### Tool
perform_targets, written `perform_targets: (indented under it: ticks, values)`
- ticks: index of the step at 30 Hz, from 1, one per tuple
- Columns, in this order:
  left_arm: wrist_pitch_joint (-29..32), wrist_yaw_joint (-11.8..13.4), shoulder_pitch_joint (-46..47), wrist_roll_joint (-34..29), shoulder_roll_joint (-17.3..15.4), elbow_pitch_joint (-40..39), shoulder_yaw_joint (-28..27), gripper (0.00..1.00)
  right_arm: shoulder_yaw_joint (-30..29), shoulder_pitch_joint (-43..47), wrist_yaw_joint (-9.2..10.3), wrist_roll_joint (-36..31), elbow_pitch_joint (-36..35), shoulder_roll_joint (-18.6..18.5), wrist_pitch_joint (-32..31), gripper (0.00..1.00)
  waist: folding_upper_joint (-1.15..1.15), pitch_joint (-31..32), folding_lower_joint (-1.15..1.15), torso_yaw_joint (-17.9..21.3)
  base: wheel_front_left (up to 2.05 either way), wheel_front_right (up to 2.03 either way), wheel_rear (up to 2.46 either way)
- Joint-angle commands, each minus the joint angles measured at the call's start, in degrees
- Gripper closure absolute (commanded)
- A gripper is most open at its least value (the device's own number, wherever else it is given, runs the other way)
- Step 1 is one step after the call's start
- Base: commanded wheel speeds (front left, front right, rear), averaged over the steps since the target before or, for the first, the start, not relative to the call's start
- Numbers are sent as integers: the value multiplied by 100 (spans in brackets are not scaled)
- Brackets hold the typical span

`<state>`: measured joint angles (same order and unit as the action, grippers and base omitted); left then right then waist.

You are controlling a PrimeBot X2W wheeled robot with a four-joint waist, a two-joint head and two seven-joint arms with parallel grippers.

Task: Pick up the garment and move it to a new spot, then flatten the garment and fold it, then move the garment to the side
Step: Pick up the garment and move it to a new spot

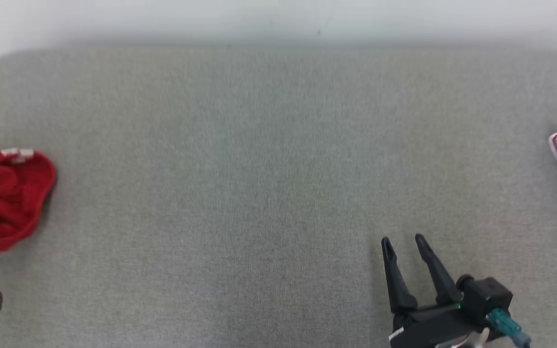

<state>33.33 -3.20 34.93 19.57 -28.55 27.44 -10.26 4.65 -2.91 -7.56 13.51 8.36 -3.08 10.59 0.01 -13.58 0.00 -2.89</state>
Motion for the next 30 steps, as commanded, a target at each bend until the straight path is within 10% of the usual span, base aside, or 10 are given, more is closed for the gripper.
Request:
perform_targets:
  ticks: [1, 18, 30]
  values:
    - [-35, -83, -113, -101, -105, -346, 81, 100, 37, 89, 12, 130, 149, 28, 127, 0, -1, 583, 0, 37, 0, 0, 0]
    - [-354, -338, -105, 143, 981, -2980, 1515, 100, 65, 199, 12, 353, 622, 28, 407, 0, -1, 1365, 0, 935, 0, 0, 0]
    - [-951, -174, -743, 374, 2031, -2515, 2194, 100, 32, 114, 12, 264, 494, 32, 352, 0, -1, 970, 0, 2240, 0, 0, 0]
